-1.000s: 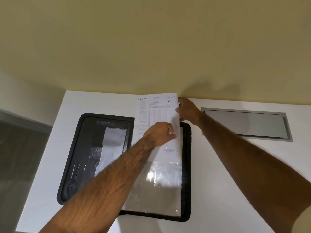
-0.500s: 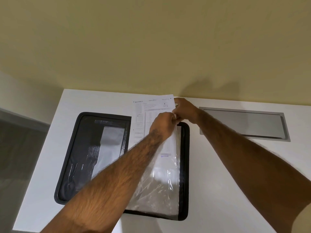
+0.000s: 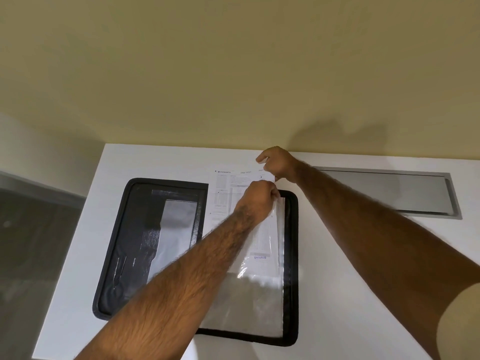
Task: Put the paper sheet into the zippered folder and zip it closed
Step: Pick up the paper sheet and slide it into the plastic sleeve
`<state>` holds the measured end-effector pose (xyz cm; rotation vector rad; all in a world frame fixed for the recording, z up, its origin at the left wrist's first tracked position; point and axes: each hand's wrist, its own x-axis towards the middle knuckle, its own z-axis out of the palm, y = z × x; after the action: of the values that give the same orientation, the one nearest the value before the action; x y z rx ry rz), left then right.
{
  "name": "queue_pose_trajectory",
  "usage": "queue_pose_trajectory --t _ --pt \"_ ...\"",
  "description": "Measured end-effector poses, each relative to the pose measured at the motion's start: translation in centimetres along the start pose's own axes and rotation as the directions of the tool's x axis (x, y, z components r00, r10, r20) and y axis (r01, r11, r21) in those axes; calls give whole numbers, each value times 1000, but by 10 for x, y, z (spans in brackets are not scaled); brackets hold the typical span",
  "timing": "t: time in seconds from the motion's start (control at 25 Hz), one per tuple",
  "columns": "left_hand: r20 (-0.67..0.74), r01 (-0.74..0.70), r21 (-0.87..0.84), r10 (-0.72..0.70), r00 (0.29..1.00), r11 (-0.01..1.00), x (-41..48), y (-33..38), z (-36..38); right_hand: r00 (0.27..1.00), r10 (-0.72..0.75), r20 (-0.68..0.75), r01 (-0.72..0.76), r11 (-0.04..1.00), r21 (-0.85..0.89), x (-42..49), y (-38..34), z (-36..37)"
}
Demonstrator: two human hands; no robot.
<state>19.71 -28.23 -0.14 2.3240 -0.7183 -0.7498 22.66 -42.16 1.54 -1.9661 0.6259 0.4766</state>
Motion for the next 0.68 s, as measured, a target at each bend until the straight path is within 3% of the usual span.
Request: queue_pose_trajectory --t 0.16,0.32,0.4,0.52,0.68 --pt "-63 18 14 -17 998 1000 3 -1 -1 998 -5 61 11 996 -92 2 -1 5" --pt "-90 6 48 -1 996 999 6 -4 3 957 17 289 2 998 -66 -8 13 -1" --pt "-78 2 34 1 997 999 6 -2 4 943 61 326 -48 998 -47 -12 21 -3" --pt "-59 -11 -94 6 998 996 5 1 0 935 64 348 -104 990 99 -21 29 -1" --pt "-65 4 -110 -11 998 994 2 -6 -16 918 49 393 -214 897 387 -34 44 -5"
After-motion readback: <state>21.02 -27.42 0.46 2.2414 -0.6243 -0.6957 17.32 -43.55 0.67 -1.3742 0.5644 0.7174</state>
